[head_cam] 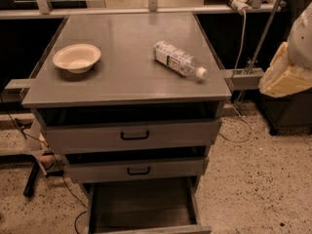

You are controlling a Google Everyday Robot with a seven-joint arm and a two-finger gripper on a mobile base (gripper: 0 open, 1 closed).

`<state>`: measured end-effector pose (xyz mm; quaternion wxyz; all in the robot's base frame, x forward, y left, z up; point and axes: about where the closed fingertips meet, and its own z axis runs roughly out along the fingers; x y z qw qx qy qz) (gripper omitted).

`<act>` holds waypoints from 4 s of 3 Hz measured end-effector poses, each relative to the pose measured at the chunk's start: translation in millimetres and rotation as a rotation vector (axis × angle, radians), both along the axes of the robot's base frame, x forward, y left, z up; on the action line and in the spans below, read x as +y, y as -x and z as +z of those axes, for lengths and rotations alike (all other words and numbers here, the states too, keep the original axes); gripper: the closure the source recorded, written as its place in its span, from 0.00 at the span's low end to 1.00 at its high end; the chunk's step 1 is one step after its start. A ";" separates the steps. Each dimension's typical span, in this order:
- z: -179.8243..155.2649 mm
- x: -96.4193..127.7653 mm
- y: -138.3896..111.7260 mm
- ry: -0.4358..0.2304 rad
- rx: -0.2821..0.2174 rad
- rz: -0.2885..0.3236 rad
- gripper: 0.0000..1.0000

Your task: Close bottom drawer

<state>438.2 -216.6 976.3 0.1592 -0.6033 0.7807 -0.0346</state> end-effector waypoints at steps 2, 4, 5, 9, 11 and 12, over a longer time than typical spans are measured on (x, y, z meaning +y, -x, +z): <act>-24.5 0.2 20.2 -0.007 0.028 -0.040 1.00; -143.0 1.9 88.9 -0.075 0.171 -0.185 1.00; -222.0 11.1 123.8 -0.114 0.322 -0.213 1.00; -425.5 73.3 182.8 -0.250 0.621 -0.302 1.00; -480.1 89.6 188.1 -0.287 0.690 -0.349 1.00; -492.9 94.4 189.7 -0.296 0.700 -0.360 1.00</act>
Offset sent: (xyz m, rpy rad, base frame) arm -0.0708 -0.0011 -0.0909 0.0239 0.1218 -0.1375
